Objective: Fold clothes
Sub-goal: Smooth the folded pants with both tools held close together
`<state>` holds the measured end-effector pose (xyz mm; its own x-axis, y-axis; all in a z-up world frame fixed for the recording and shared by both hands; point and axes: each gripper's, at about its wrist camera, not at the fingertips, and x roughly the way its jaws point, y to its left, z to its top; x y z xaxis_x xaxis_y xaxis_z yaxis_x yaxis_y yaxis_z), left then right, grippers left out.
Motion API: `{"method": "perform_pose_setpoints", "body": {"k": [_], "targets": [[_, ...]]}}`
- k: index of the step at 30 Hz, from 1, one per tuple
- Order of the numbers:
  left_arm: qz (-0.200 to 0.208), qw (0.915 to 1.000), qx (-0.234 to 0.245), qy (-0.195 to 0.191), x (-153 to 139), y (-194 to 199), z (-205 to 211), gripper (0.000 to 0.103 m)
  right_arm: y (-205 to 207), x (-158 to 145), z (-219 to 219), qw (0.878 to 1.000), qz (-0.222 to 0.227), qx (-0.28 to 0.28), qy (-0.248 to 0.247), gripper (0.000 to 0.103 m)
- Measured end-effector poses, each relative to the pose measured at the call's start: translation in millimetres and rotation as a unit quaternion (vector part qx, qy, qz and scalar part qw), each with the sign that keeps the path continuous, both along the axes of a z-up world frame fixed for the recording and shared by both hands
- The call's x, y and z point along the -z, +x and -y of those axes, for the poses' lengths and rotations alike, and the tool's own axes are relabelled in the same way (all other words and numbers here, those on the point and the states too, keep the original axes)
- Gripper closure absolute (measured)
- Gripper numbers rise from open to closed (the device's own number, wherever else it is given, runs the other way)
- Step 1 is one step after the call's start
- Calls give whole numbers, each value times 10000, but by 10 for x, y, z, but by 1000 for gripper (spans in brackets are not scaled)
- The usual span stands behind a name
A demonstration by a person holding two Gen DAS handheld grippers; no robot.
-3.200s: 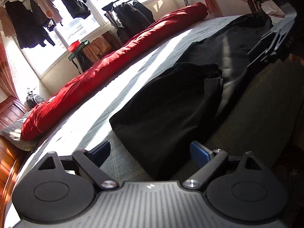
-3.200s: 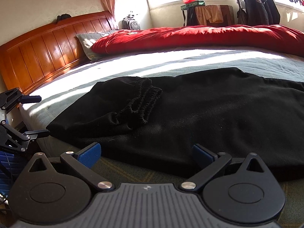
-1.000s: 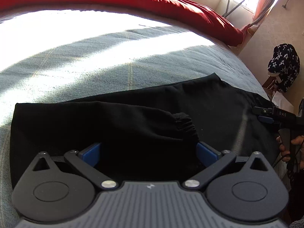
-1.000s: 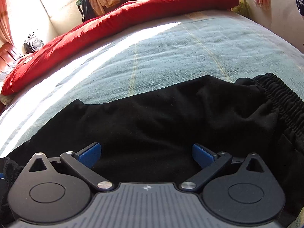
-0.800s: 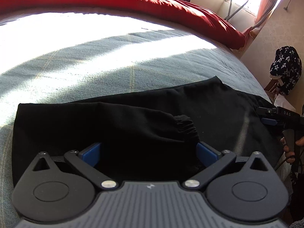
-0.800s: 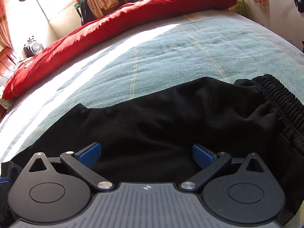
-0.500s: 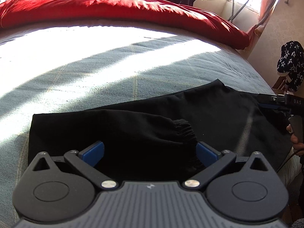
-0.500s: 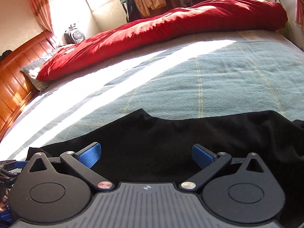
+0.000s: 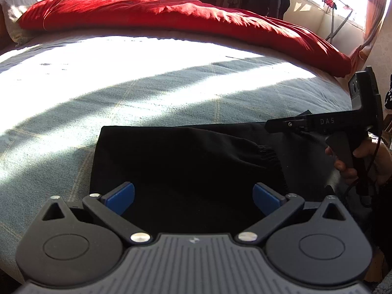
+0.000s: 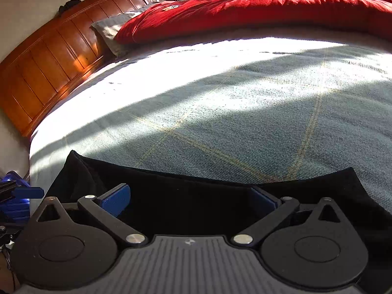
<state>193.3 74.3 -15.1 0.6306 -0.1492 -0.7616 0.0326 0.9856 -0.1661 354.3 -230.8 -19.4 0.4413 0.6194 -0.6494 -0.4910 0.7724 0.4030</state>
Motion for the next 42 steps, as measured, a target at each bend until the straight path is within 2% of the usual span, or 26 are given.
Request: {"method": "perform_pose_setpoints", "body": {"k": [8, 16, 19, 23, 28, 31, 37, 42], "targets": [[75, 9999, -119, 24, 5, -79, -109, 1, -134, -158, -215, 9972, -224, -563, 447, 0], [191, 9993, 224, -242, 27, -23, -169, 1, -64, -7, -445, 9969, -553, -400, 394, 0], [225, 9982, 444, -328, 29, 22, -172, 1, -217, -187, -271, 9992, -292, -86, 242, 0], [292, 9943, 941, -408, 29, 163, -84, 1, -537, -313, 189, 9970, -286, 700, 160, 0], [119, 9871, 1519, -500, 130, 312, 34, 1, -1034, -156, 733, 9819, -629, 1784, 21, 0], [-165, 9853, 1631, -485, 258, 389, 68, 1, -1260, 38, 927, 9718, -744, 2225, 251, 0], [-172, 9837, 1711, -526, 334, 367, 30, 1, -1380, 183, 1035, 9573, -673, 2703, 769, 0], [-83, 9840, 1629, -719, 354, 331, -37, 1, -1388, 251, 1129, 9558, -639, 2658, 1082, 0]]}}
